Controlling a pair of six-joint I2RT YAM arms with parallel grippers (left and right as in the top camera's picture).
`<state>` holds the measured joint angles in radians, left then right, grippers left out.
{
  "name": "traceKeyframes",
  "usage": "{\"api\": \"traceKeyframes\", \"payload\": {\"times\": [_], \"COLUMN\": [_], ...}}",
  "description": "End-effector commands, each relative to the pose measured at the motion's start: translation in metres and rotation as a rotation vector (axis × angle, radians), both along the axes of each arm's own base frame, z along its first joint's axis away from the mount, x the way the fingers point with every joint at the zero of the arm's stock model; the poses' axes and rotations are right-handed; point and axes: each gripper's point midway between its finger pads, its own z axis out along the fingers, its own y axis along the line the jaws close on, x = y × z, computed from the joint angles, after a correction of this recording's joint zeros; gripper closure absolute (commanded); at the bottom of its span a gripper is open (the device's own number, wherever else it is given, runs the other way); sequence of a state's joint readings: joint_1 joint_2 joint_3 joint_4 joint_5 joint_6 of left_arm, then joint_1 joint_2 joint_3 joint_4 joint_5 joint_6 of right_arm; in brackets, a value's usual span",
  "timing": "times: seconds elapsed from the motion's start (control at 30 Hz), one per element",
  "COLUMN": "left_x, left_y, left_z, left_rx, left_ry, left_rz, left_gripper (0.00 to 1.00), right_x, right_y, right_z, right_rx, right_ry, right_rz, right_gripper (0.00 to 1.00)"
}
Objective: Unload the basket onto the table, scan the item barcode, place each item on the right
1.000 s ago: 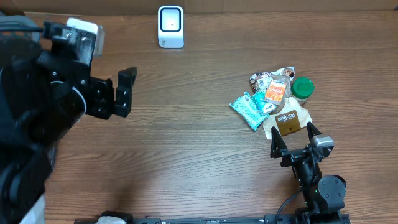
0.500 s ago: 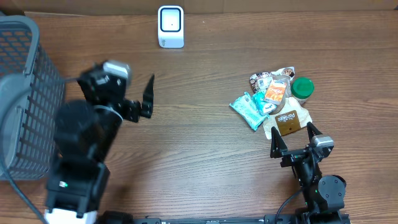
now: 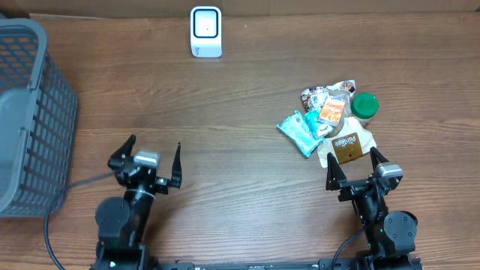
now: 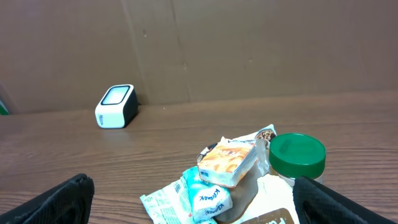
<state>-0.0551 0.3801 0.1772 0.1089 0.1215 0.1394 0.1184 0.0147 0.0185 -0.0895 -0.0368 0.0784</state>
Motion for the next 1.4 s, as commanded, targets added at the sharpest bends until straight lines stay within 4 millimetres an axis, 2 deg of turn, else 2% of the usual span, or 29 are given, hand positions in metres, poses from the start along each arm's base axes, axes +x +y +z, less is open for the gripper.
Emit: {"api": "traceKeyframes", "payload": {"times": [0.0, 0.17, 0.6, 0.87, 1.37], "left_x": [-0.007, -0.013, -0.025, -0.024, -0.024], "left_y": [0.000, 0.001, 0.004, 0.012, 0.011], "left_z": [-0.013, -0.026, -0.041, -0.040, -0.040], "left_rx": [0.086, 0.143, 0.175, 0.175, 0.175], "left_ry": [-0.044, -0.077, -0.053, -0.050, -0.050], "left_rz": [-0.014, -0.017, -0.002, 0.040, 0.040], "left_gripper": [0.01, 0.00, 0.00, 0.01, 0.00], "right_x": [0.000, 0.000, 0.000, 0.000, 0.000], "right_y": [-0.002, -0.002, -0.002, -0.002, -0.002], "right_z": [-0.001, -0.001, -0.001, -0.001, -0.001], "right_rx": [0.004, 0.004, 0.003, 0.004, 0.003], "right_ry": [-0.008, -0.008, -0.008, -0.008, -0.008], "right_rz": [-0.013, -0.013, -0.013, -0.013, -0.013], "right_gripper": [0.00, 0.00, 0.00, 0.00, 0.00]}}
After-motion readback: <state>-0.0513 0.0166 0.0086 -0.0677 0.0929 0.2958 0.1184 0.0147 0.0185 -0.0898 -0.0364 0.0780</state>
